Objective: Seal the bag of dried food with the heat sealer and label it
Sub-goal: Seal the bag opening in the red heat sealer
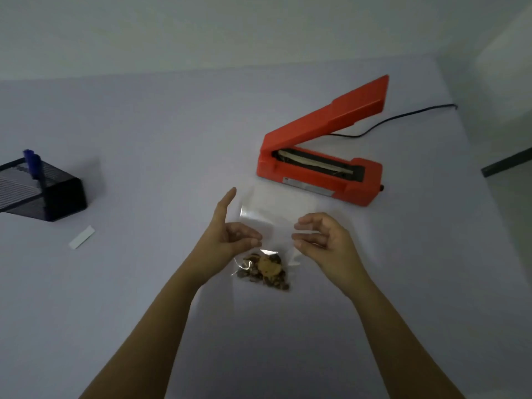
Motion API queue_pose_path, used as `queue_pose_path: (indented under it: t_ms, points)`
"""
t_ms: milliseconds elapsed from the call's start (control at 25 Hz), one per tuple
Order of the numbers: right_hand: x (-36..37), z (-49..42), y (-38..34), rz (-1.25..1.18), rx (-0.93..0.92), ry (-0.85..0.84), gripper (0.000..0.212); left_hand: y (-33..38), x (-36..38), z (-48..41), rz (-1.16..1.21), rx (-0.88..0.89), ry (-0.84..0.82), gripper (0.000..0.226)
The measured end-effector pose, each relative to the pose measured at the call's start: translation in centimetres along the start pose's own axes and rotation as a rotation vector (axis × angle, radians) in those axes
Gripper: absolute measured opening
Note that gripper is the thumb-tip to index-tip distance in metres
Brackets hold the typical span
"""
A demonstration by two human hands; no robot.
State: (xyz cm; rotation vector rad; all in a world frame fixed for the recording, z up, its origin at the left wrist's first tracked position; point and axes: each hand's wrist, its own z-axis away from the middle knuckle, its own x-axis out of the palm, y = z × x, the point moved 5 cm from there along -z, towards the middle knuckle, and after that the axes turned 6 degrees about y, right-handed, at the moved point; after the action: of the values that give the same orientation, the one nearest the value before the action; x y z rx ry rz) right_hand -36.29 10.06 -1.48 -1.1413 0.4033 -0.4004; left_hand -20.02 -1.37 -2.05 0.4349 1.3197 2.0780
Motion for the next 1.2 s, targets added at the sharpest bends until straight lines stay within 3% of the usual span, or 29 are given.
queue_pose_path:
  t_ms: [120, 240, 320, 520, 680, 1200]
  points:
    - [-2.8, 0.6, -0.2, -0.036, -0.018, 0.058, 0.028, 0.3, 2.6, 0.0, 0.041, -0.034, 0.011, 0.082]
    - [-4.8, 0.2, -0.4, -0.075, 0.002, 0.074, 0.029, 0.6, 4.2, -0.5, -0.019, -0.048, 0.020, 0.030]
    - [-5.5, -0.3, -0.8, -0.078, -0.001, 0.078, 0.025, 0.8, 4.7, -0.8, -0.027, -0.046, 0.026, 0.015]
    - [-6.5, -1.5, -1.1, -0.063, -0.021, 0.179, 0.023, 1.8, 5.9, -2.1, 0.020, -0.016, 0.062, 0.017]
    - [-7.5, -2.5, -1.1, -0.032, -0.011, 0.261, 0.018, 2.4, 6.9, -2.9, 0.042, -0.045, 0.188, 0.021]
    - [-8.4, -4.3, -1.4, 0.069, 0.014, 0.362, 0.021, 2.0, 7.0, -4.0, 0.066, -0.184, 0.464, 0.022]
